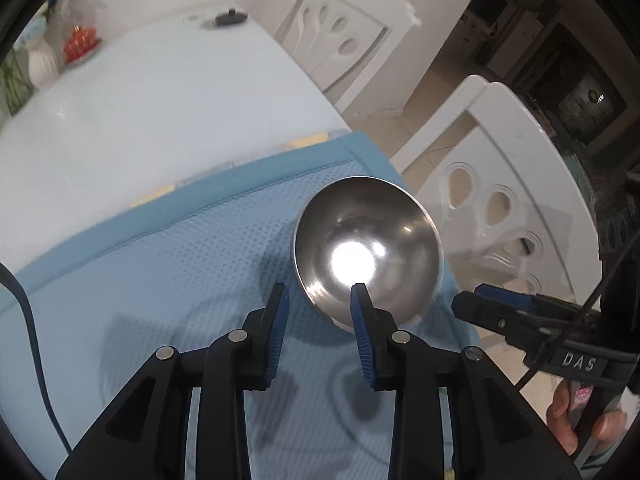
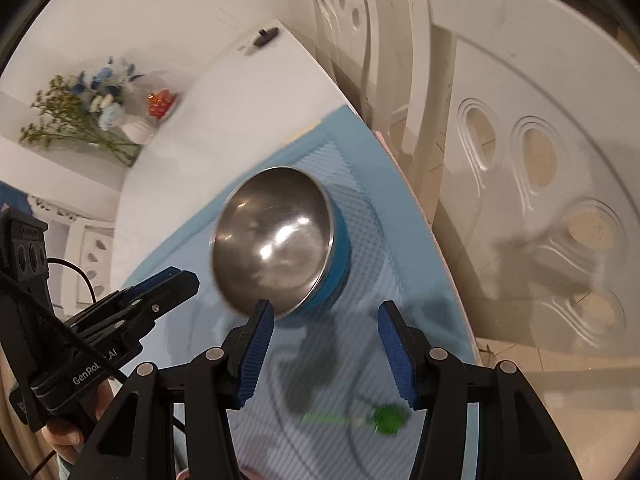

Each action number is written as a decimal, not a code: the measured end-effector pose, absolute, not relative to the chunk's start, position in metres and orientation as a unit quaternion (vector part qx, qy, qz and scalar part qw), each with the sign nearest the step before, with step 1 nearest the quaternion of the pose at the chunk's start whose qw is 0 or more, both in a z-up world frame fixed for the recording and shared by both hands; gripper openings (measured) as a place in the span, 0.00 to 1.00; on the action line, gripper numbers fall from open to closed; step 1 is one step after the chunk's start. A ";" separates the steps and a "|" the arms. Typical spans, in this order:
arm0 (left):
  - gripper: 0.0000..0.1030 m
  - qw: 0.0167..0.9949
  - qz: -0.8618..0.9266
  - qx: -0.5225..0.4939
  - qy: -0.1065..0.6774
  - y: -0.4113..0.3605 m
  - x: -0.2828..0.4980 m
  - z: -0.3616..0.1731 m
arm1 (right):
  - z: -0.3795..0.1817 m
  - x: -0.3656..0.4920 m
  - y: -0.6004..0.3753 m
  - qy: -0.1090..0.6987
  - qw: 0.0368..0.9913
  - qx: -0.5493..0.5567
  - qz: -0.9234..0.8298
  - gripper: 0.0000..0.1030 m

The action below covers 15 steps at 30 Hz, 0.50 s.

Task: Organize plates and bowls
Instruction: 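Move both grippers to the blue steel bowl and grasp its rim, then lift the blue steel bowl with both grippers and carry it over the nested bowls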

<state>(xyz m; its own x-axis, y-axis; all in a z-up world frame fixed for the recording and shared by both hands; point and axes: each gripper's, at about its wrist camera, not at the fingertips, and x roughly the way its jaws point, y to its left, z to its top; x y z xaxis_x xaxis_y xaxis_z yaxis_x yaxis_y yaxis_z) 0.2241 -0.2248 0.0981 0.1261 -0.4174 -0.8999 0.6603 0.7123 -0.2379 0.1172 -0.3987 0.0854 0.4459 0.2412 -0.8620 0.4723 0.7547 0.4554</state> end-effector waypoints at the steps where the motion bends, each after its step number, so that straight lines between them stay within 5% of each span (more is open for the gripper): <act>1: 0.28 0.739 -0.360 0.109 0.559 -0.228 0.229 0.091 | 0.080 0.122 -0.400 0.525 0.777 0.340 -0.076 0.51; 15: 0.28 0.717 -0.347 0.087 0.598 -0.246 0.248 0.045 | 0.040 0.158 -0.405 0.540 0.779 0.309 -0.071 0.48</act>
